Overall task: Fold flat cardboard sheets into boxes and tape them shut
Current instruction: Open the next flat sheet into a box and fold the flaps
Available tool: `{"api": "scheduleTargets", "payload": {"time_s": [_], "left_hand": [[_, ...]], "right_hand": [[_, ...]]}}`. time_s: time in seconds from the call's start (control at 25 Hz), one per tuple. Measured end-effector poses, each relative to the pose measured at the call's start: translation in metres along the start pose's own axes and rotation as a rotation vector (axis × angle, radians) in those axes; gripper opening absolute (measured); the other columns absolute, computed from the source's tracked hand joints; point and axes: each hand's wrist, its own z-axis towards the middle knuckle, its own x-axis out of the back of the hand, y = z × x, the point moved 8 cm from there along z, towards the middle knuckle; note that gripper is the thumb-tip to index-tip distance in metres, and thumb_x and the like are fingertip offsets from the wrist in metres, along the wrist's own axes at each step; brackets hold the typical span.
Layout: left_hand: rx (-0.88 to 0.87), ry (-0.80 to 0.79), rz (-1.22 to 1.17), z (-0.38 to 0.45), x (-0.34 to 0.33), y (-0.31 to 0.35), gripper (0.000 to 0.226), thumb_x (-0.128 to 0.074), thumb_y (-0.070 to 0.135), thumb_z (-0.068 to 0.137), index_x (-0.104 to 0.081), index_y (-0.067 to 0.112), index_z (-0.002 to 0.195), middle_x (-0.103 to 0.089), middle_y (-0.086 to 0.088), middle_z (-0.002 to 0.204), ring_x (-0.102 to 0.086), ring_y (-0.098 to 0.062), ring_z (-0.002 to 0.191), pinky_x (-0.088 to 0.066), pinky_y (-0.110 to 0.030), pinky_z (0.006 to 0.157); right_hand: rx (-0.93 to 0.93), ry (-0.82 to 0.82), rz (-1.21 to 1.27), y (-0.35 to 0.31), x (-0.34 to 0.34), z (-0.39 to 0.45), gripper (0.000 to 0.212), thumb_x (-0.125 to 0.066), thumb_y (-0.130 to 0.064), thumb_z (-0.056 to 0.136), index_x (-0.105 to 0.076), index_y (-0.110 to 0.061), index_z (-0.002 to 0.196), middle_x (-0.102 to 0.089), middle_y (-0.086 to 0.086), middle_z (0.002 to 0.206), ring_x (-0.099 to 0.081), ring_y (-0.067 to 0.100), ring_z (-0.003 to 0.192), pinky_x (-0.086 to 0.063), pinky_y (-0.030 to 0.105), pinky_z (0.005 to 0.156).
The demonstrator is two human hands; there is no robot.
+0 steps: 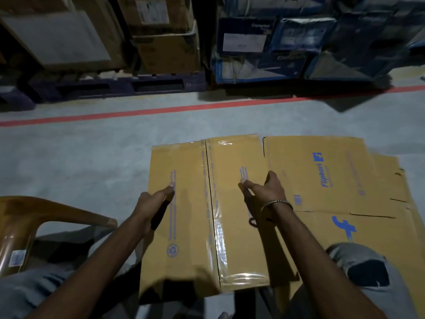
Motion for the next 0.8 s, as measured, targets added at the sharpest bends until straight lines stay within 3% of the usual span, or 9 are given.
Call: {"api": "scheduleTargets", "payload": {"time_s": [0.08, 0.2, 0.28, 0.36, 0.44, 0.56, 0.68, 0.8], "left_hand": [[-0.020, -0.054, -0.110, -0.008, -0.002, 0.014, 0.133, -0.086, 0.077, 0.051, -0.040, 0.014, 0.158, -0.041, -0.004, 0.162, -0.048, -0.031, 0.140, -0.044, -0.048, 0.097], [-0.143, -0.085, -0.295, -0.026, 0.001, 0.047, 0.094, -0.088, 0.055, 0.072, -0.053, 0.014, 0.149, -0.052, 0.005, 0.149, -0.060, -0.018, 0.127, -0.049, -0.042, 0.101], [-0.239, -0.090, -0.418, -0.043, 0.007, 0.068, 0.066, -0.087, 0.037, 0.082, -0.058, 0.009, 0.134, -0.063, 0.007, 0.128, -0.071, -0.003, 0.098, -0.056, -0.025, 0.081], [-0.330, -0.053, -0.460, -0.076, 0.014, 0.088, 0.030, -0.078, 0.024, 0.092, -0.055, 0.015, 0.110, -0.058, 0.011, 0.103, -0.063, -0.002, 0.080, -0.048, -0.018, 0.063], [-0.370, -0.051, -0.456, -0.094, 0.022, 0.091, 0.042, -0.077, 0.028, 0.093, -0.045, 0.017, 0.116, -0.050, 0.012, 0.101, -0.053, 0.000, 0.083, -0.043, -0.025, 0.063], [-0.353, -0.041, -0.435, -0.076, 0.029, 0.071, 0.079, -0.089, 0.038, 0.079, -0.035, 0.019, 0.133, -0.057, 0.006, 0.116, -0.057, -0.009, 0.092, -0.046, -0.033, 0.074], [-0.283, -0.083, -0.359, -0.073, 0.025, 0.051, 0.072, -0.091, 0.039, 0.074, -0.050, 0.024, 0.132, -0.061, 0.001, 0.123, -0.061, -0.021, 0.109, -0.044, -0.040, 0.091], [-0.227, -0.131, -0.359, -0.072, 0.020, 0.033, 0.103, -0.087, 0.072, 0.062, -0.048, 0.029, 0.147, -0.057, -0.003, 0.140, -0.051, -0.029, 0.128, -0.043, -0.055, 0.107]], "right_hand": [[0.012, 0.043, 0.079, -0.002, 0.003, -0.001, 0.113, -0.089, -0.052, 0.073, -0.027, -0.015, 0.161, -0.034, 0.012, 0.164, -0.038, 0.034, 0.147, -0.042, 0.044, 0.111], [0.151, 0.135, 0.225, -0.030, 0.023, -0.013, 0.111, -0.093, -0.052, 0.067, -0.033, -0.027, 0.156, -0.040, -0.001, 0.156, -0.045, 0.020, 0.138, -0.043, 0.041, 0.111], [0.295, 0.189, 0.314, -0.055, 0.041, -0.028, 0.100, -0.095, -0.045, 0.068, -0.038, -0.029, 0.149, -0.045, -0.009, 0.142, -0.049, 0.009, 0.125, -0.045, 0.033, 0.104], [0.371, 0.234, 0.392, -0.067, 0.055, -0.040, 0.088, -0.096, -0.032, 0.070, -0.040, -0.025, 0.138, -0.053, -0.007, 0.129, -0.059, 0.007, 0.110, -0.050, 0.027, 0.093], [0.297, 0.254, 0.403, -0.062, 0.059, -0.045, 0.077, -0.092, -0.019, 0.074, -0.038, -0.021, 0.129, -0.054, -0.009, 0.113, -0.059, 0.003, 0.095, -0.051, 0.030, 0.085], [0.086, 0.128, 0.352, -0.042, 0.047, -0.046, 0.066, -0.084, -0.015, 0.080, -0.036, -0.024, 0.125, -0.057, -0.004, 0.108, -0.057, 0.008, 0.089, -0.049, 0.037, 0.083], [-0.053, 0.008, 0.304, -0.025, 0.031, -0.045, 0.049, -0.076, -0.013, 0.086, -0.045, -0.016, 0.124, -0.061, 0.001, 0.102, -0.055, 0.009, 0.081, -0.045, 0.031, 0.066], [-0.109, -0.025, 0.310, -0.016, 0.021, -0.048, 0.030, -0.071, -0.007, 0.084, -0.063, -0.004, 0.113, -0.070, 0.010, 0.097, -0.058, 0.015, 0.071, -0.041, 0.029, 0.055]]}}
